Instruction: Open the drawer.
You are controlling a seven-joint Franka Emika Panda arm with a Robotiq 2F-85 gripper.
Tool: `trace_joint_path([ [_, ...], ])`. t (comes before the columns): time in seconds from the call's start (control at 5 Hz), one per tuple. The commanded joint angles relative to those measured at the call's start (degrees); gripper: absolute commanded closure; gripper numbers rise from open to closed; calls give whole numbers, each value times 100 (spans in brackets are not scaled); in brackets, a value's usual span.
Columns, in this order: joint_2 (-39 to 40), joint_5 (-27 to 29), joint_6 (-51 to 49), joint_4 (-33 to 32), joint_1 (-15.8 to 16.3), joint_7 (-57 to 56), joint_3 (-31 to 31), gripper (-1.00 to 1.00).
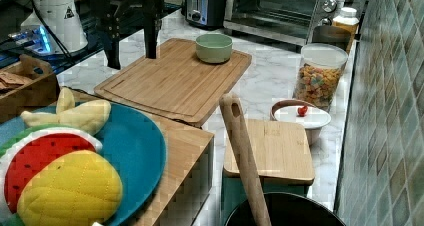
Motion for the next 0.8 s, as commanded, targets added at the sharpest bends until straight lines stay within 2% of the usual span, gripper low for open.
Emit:
trace_joint_path([
  [0.2, 388, -145, 614, -330, -51, -527, -68, -100],
  [0.4, 525, -62, 1146, -603, -138, -349, -169, -100],
  [0.6, 666, 274, 1500, -769, -281, -526, -178, -100],
  [0.8, 753, 304, 1548, -881, -330, -383, -136, -100],
])
